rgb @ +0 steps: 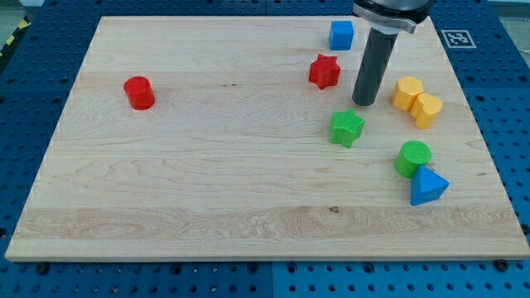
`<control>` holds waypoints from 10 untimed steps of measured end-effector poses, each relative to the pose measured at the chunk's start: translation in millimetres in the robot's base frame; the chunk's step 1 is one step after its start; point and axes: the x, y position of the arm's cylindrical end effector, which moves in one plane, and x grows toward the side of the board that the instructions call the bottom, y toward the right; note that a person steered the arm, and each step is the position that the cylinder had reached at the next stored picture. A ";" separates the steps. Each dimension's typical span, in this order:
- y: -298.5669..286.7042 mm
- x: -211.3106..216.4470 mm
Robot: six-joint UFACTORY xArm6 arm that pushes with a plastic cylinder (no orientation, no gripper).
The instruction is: Slide the red star towards the red circle
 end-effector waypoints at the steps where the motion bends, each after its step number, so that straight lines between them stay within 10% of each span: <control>1: 1.4 -18.6; 10: -82.1 -50.1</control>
